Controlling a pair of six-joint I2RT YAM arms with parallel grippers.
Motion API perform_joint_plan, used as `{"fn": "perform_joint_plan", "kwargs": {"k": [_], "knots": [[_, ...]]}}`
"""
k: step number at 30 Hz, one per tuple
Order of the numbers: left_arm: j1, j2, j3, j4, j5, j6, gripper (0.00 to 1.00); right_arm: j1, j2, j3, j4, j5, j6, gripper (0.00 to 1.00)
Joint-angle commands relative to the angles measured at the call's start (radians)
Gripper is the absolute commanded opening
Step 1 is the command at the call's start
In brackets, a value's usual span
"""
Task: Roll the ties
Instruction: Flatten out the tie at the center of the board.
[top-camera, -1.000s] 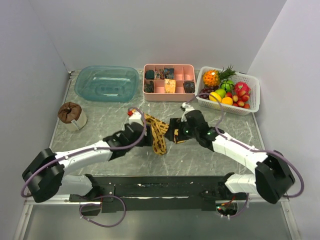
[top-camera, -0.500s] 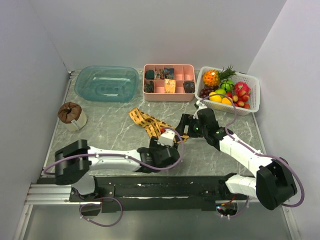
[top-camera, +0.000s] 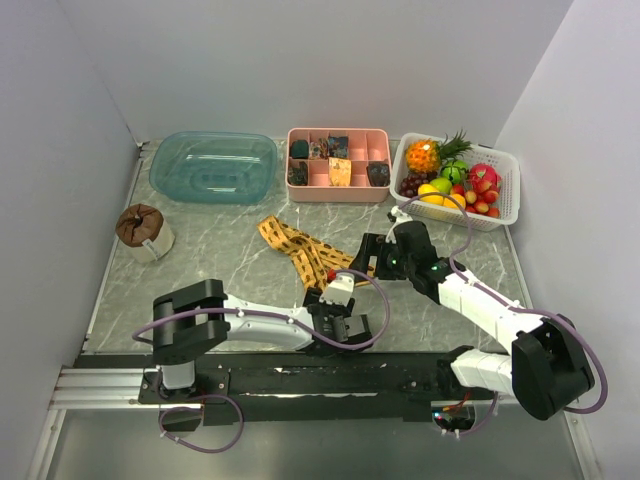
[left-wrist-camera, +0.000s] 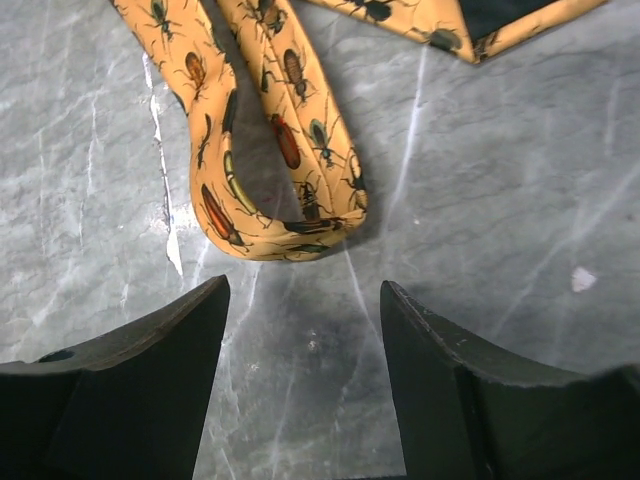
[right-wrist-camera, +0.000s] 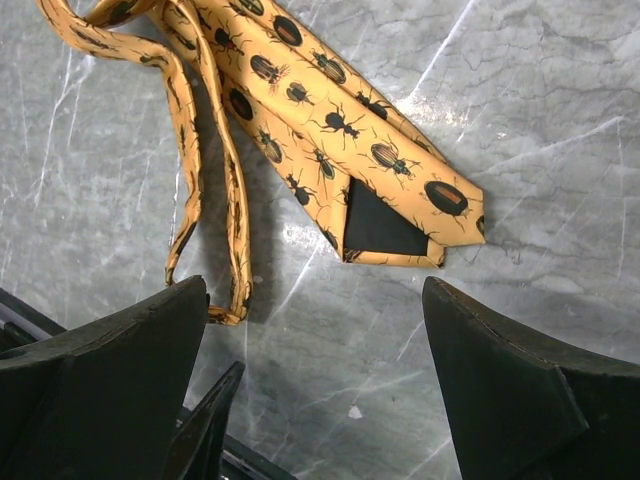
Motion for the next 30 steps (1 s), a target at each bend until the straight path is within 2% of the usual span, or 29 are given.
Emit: {"fn": "perform_joint_plan", "kwargs": {"k": [1, 9, 14, 22, 30], "knots": [[-0.003, 0.029, 0.035, 0.003, -0.059, -0.025, 0.68, -0.007, -0.025, -0.011, 0.035, -0.008, -0.013, 0.95], [0.037, 0.046, 0.015, 0.115, -0.037, 0.044, 0.68, -0.007, -0.030, -0.017, 0.037, -0.013, -0.021, 0.95], [0.060, 0.048, 0.007, 0.200, -0.027, 0.098, 0.64, -0.007, -0.018, -0.015, 0.040, -0.022, -0.024, 0.95], [0.095, 0.106, 0.015, 0.230, -0.025, 0.146, 0.56, -0.008, -0.013, -0.018, 0.044, -0.027, -0.028, 0.95], [0.097, 0.117, 0.032, 0.289, -0.024, 0.209, 0.55, -0.007, 0.010, -0.011, 0.040, -0.045, -0.045, 0.95]]}}
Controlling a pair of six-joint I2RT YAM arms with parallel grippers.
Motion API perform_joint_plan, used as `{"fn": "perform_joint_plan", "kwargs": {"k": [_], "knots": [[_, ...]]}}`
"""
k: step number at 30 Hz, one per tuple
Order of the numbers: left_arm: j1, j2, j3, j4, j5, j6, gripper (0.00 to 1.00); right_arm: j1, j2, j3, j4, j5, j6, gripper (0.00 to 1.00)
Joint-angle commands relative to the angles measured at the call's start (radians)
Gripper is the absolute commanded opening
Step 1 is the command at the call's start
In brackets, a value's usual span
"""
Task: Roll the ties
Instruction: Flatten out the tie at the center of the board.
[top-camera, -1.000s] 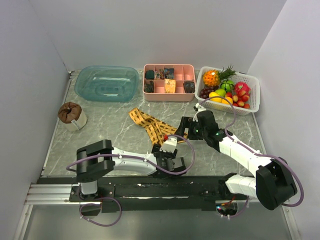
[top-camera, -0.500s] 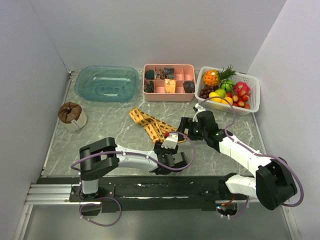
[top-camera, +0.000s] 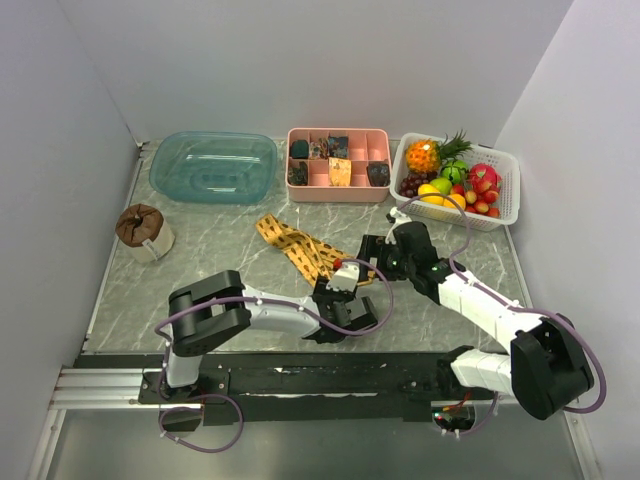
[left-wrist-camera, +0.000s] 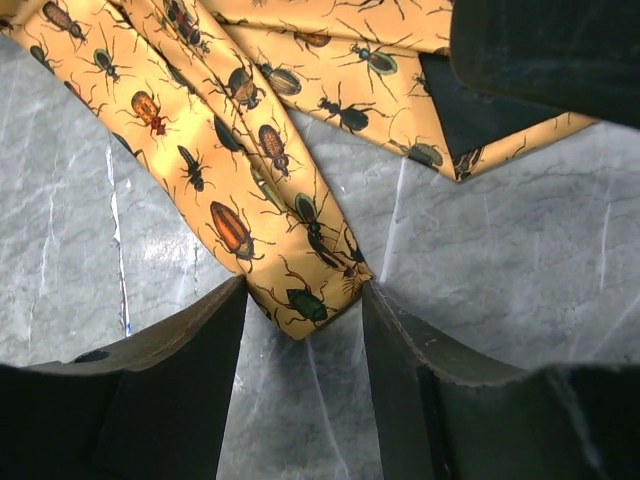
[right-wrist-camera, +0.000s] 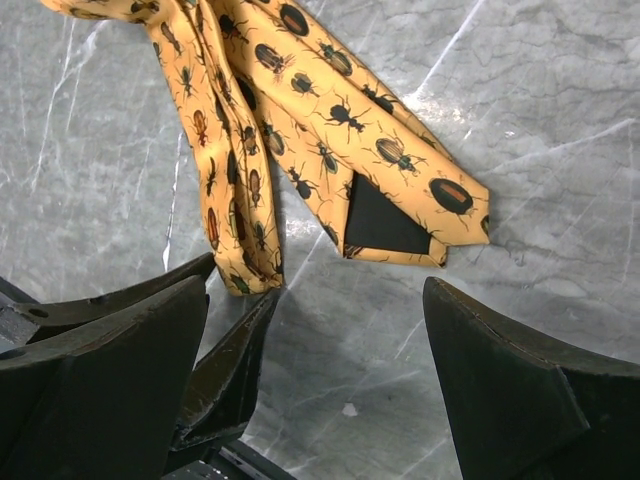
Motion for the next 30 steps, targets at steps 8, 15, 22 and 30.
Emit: {"fn": "perform_joint_plan", "kwargs": {"k": [8, 15, 22, 30], "knots": [[0.004, 0.046, 0.067, 0.049, 0.027, 0.128, 0.57, -0.006, 0.026, 0.005, 0.029, -0.034, -0.027, 0.95], [0.024, 0.026, 0.022, 0.150, 0.116, 0.182, 0.34, -0.006, 0.060, 0.015, 0.028, -0.060, -0.042, 0.95], [0.050, -0.073, -0.037, 0.176, 0.127, 0.169, 0.01, -0.004, 0.063, 0.016, 0.054, -0.109, -0.067, 0.95], [0.181, -0.435, -0.276, 0.357, 0.471, 0.192, 0.01, 0.022, 0.040, 0.059, 0.121, -0.233, -0.100, 0.95]]}}
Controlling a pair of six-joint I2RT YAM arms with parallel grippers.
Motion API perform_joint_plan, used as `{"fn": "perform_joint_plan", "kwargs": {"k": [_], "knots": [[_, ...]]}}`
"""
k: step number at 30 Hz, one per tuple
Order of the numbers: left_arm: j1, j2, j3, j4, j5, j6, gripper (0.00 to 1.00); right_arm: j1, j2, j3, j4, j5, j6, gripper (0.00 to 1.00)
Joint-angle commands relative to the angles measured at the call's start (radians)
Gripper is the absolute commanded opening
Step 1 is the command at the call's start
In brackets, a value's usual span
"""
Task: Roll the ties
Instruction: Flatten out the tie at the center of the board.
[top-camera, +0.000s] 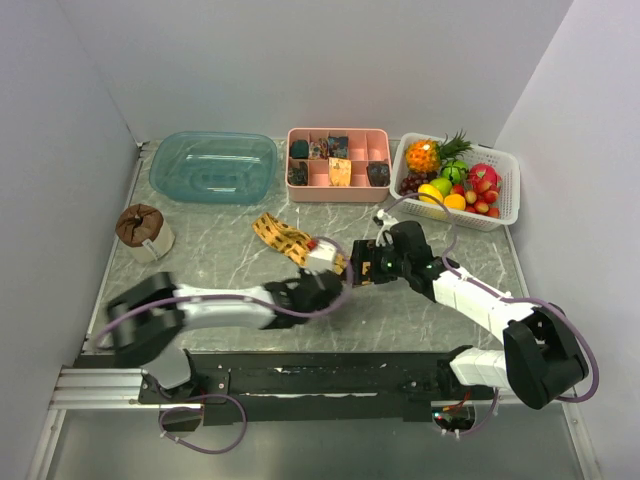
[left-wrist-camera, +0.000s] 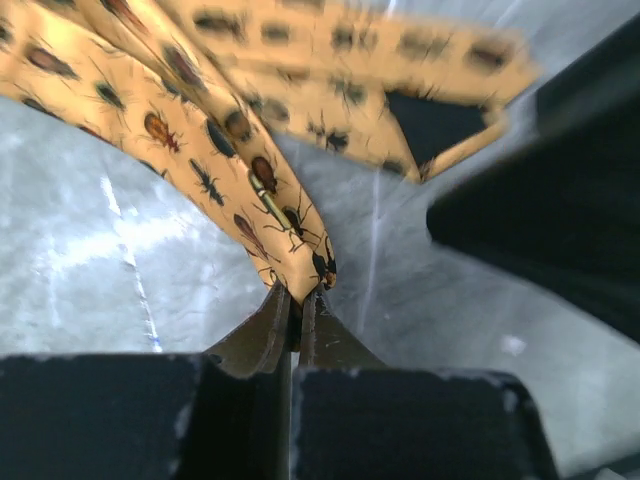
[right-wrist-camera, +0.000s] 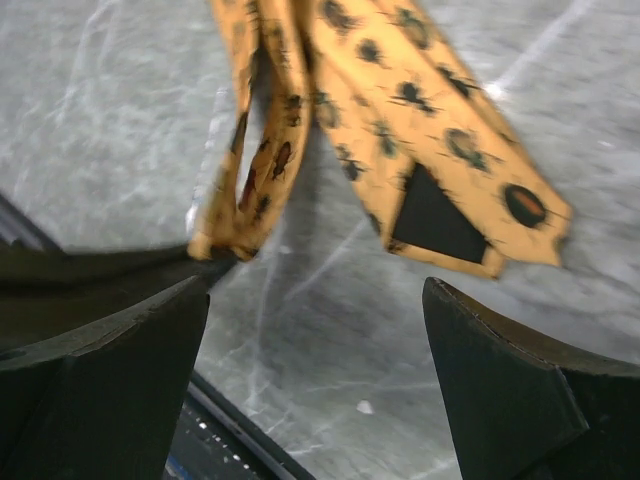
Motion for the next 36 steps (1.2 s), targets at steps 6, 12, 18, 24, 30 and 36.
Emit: {"fn": "perform_joint_plan", "kwargs": {"k": [6, 12, 18, 24, 30, 36], "knots": [[0.229, -0.389, -0.150, 0.163, 0.459, 0.056, 0.01, 0.065, -0.010, 0.076, 0.234, -0.206, -0.010, 0.94], [0.377, -0.478, -0.214, 0.217, 0.698, -0.036, 0.01, 0.232, -0.091, 0.097, 0.219, 0.010, -0.173, 0.94], [0.462, -0.503, -0.189, 0.191, 0.763, -0.084, 0.01, 0.283, -0.156, 0.042, 0.259, 0.245, -0.178, 0.95], [0.526, -0.480, -0.126, 0.160, 0.773, -0.052, 0.03, 0.283, -0.096, 0.062, 0.292, 0.244, -0.207, 0.95], [0.605, -0.395, -0.064, 0.148, 0.907, -0.010, 0.11, 0.286, 0.005, 0.079, 0.418, 0.246, -0.314, 0.98], [0.710, -0.289, -0.009, 0.122, 1.049, 0.068, 0.15, 0.281, 0.089, 0.122, 0.447, 0.262, -0.392, 0.99]]}}
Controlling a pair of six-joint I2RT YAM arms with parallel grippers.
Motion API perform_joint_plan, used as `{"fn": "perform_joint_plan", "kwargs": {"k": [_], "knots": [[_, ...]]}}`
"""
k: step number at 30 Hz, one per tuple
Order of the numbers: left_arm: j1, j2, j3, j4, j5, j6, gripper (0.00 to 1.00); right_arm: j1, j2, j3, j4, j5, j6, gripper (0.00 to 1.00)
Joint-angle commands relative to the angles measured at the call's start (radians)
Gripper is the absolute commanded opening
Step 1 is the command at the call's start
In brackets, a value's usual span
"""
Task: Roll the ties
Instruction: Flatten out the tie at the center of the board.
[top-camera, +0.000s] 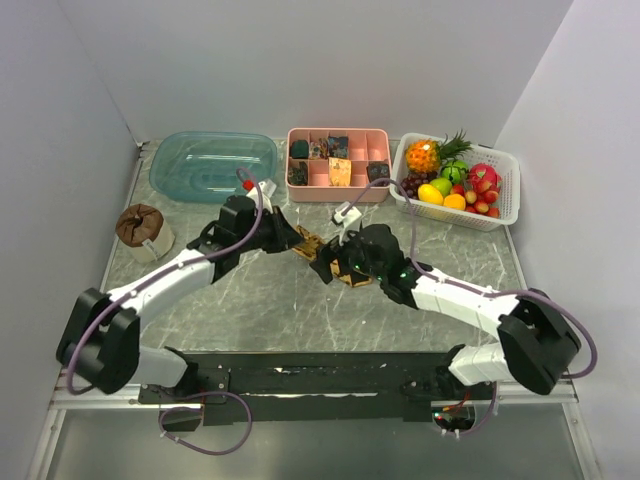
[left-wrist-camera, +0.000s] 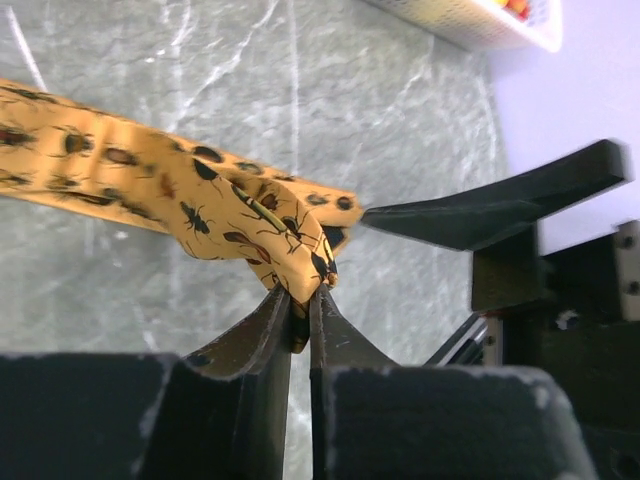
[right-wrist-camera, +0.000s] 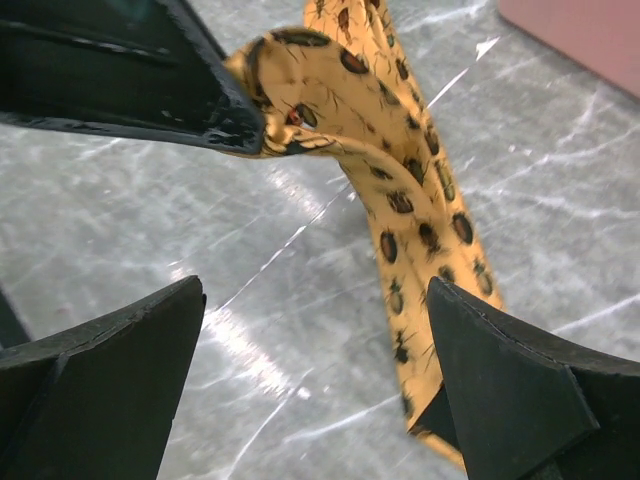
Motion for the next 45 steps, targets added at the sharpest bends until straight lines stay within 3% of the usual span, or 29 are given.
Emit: {"fn": "perform_joint_plan", "kwargs": {"k": [1, 7, 9, 11, 15, 19, 23, 31, 38, 45], "knots": [[0.076, 0.071, 0.059, -0.008, 0.161, 0.076, 0.16, 0.002, 0.052, 0.074, 0.104, 0.035, -0.084, 0.99], [0.113, 0.201, 0.110, 0.029, 0.278, 0.098, 0.27, -0.052, 0.142, 0.118, 0.147, -0.067, -0.115, 0.99], [0.121, 0.229, 0.117, 0.051, 0.295, 0.089, 0.38, -0.070, 0.165, 0.129, 0.155, -0.138, -0.115, 0.99], [0.125, 0.255, 0.122, 0.054, 0.284, 0.075, 0.50, -0.096, 0.190, 0.143, 0.157, -0.166, -0.112, 0.99], [0.147, 0.235, 0.108, 0.017, 0.163, 0.075, 0.62, -0.141, 0.196, 0.144, 0.160, -0.213, -0.097, 0.99], [0.155, 0.219, 0.123, -0.047, 0.066, 0.142, 0.64, -0.170, 0.201, 0.155, 0.147, -0.278, -0.055, 0.99], [0.155, 0.222, 0.117, -0.043, 0.060, 0.188, 0.63, -0.182, 0.207, 0.169, 0.124, -0.331, -0.023, 0.99], [0.153, 0.113, -0.051, 0.037, 0.055, 0.181, 0.63, -0.152, 0.161, 0.170, -0.026, -0.408, -0.031, 0.97], [0.151, -0.024, -0.206, 0.006, -0.041, 0.118, 0.62, -0.023, 0.193, 0.245, -0.306, -0.336, -0.120, 0.83], [0.151, -0.142, -0.220, -0.085, -0.138, 0.116, 0.62, 0.034, 0.312, 0.374, -0.544, -0.295, -0.187, 0.72]]}}
